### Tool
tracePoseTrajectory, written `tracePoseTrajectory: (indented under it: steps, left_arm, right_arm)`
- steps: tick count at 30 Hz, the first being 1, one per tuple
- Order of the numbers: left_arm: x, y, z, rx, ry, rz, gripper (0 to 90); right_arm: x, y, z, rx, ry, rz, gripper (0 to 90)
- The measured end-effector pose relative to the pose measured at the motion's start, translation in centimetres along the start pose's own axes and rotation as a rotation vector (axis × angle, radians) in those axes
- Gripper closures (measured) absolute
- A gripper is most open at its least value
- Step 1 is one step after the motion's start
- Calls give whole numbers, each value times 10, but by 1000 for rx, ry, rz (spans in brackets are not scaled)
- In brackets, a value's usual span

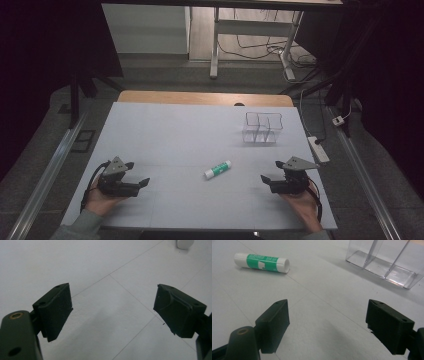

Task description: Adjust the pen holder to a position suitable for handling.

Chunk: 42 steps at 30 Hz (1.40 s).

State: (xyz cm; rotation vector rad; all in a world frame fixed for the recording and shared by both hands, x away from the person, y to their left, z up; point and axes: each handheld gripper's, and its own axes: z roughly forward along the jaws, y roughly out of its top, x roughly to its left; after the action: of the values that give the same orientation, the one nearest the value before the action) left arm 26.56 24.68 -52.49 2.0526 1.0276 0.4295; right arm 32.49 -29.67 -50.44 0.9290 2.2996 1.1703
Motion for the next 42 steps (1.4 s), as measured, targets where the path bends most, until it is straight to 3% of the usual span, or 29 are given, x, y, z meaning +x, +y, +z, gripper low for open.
tracePoseTrajectory:
  steps: [17,42]
  left_arm:
    - [-2,1,1,2,10,10,150]
    - [-4,1,1,6,18,29,150]
  right_arm:
    - [-4,4,2,13,-10,29,192]
    - [-34,27,10,9,-93,98,218]
